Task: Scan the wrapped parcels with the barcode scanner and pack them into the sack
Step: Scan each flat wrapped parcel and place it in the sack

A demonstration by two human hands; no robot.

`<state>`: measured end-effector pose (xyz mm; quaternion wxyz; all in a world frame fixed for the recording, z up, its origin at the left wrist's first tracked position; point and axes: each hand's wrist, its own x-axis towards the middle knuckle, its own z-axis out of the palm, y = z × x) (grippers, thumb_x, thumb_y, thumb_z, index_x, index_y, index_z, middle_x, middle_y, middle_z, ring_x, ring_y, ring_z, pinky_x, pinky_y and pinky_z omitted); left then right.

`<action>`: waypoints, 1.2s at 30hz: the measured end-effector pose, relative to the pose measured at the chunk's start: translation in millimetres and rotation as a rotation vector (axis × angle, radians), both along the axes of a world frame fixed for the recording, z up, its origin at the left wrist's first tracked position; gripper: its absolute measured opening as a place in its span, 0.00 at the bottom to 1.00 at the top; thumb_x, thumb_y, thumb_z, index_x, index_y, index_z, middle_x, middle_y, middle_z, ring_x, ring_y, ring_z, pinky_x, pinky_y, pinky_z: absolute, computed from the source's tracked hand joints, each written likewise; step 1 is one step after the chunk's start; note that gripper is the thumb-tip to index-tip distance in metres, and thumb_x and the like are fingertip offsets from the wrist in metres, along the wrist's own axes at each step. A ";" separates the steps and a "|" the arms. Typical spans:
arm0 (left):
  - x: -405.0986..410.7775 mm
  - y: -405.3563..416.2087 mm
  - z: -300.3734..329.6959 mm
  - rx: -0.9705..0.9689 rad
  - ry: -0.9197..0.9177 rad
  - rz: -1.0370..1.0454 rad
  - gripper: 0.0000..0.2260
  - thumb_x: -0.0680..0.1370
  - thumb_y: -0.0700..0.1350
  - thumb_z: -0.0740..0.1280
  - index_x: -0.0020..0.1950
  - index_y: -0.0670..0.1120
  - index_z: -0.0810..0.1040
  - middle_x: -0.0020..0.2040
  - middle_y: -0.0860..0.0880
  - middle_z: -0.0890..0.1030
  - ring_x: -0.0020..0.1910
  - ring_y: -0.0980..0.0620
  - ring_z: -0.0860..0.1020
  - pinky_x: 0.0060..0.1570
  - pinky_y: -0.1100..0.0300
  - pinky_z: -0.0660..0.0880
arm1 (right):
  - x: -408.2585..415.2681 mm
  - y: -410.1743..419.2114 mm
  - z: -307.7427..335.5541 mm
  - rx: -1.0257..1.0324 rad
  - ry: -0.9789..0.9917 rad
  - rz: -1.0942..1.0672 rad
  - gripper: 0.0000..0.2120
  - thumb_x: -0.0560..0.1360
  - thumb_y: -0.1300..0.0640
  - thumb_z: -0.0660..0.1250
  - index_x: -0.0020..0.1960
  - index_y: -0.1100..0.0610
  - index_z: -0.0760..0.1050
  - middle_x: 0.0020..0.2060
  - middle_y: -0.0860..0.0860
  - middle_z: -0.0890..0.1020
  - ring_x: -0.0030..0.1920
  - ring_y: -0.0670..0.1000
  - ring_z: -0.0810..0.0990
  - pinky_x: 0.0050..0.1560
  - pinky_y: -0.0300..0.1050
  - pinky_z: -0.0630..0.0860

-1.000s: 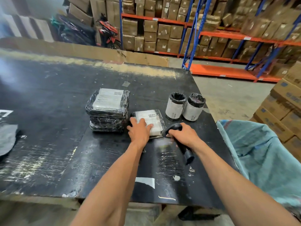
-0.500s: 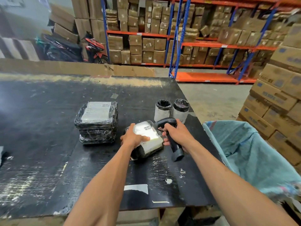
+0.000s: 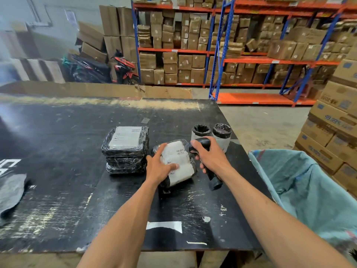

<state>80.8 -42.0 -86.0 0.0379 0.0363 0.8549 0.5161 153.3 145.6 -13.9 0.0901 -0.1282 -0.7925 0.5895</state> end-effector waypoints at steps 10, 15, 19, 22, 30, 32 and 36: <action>-1.8 2.1 9.8 0.026 0.054 -0.012 0.41 0.66 0.53 0.82 0.71 0.72 0.65 0.58 0.47 0.66 0.53 0.46 0.71 0.58 0.57 0.68 | -4.5 -3.5 11.0 0.024 0.045 0.018 0.25 0.75 0.33 0.70 0.65 0.45 0.69 0.40 0.55 0.86 0.27 0.50 0.79 0.27 0.44 0.77; -3.7 5.3 9.6 0.019 0.079 -0.019 0.41 0.65 0.53 0.82 0.71 0.72 0.65 0.59 0.47 0.66 0.53 0.45 0.72 0.59 0.56 0.69 | -0.9 0.3 13.0 0.026 0.047 0.002 0.23 0.77 0.35 0.70 0.64 0.45 0.69 0.42 0.55 0.86 0.26 0.51 0.79 0.26 0.44 0.77; -5.3 6.5 8.7 0.026 0.105 -0.018 0.41 0.64 0.53 0.82 0.70 0.73 0.66 0.59 0.46 0.66 0.51 0.46 0.73 0.57 0.58 0.69 | 1.2 3.0 13.6 0.015 0.044 -0.004 0.22 0.77 0.35 0.70 0.64 0.45 0.69 0.44 0.56 0.86 0.26 0.51 0.79 0.26 0.44 0.77; -6.4 5.9 12.6 0.015 0.149 0.001 0.40 0.64 0.53 0.82 0.70 0.74 0.66 0.58 0.47 0.66 0.46 0.52 0.73 0.54 0.60 0.68 | 3.0 3.8 11.6 -0.008 0.041 -0.008 0.23 0.77 0.34 0.70 0.64 0.44 0.69 0.45 0.56 0.86 0.27 0.50 0.79 0.26 0.44 0.78; -25.7 -7.7 68.2 0.013 0.413 0.099 0.39 0.68 0.52 0.79 0.71 0.74 0.63 0.58 0.47 0.64 0.41 0.61 0.70 0.40 0.69 0.66 | 10.3 -12.2 -33.6 -0.014 -0.030 -0.001 0.27 0.76 0.36 0.71 0.70 0.44 0.67 0.48 0.55 0.85 0.28 0.50 0.83 0.27 0.44 0.81; -31.2 -16.1 87.9 0.020 0.467 0.145 0.39 0.68 0.52 0.79 0.71 0.74 0.63 0.57 0.47 0.64 0.40 0.61 0.71 0.42 0.68 0.67 | 6.8 -27.3 -49.1 -0.003 -0.087 0.023 0.28 0.76 0.36 0.71 0.70 0.44 0.66 0.52 0.56 0.83 0.27 0.51 0.84 0.26 0.45 0.81; -34.7 -31.9 114.3 0.086 0.525 0.203 0.39 0.67 0.52 0.79 0.72 0.74 0.64 0.57 0.48 0.65 0.43 0.63 0.71 0.42 0.75 0.64 | -4.9 -64.6 -75.9 0.078 -0.205 0.075 0.28 0.77 0.36 0.69 0.70 0.46 0.64 0.56 0.56 0.79 0.31 0.56 0.87 0.31 0.52 0.85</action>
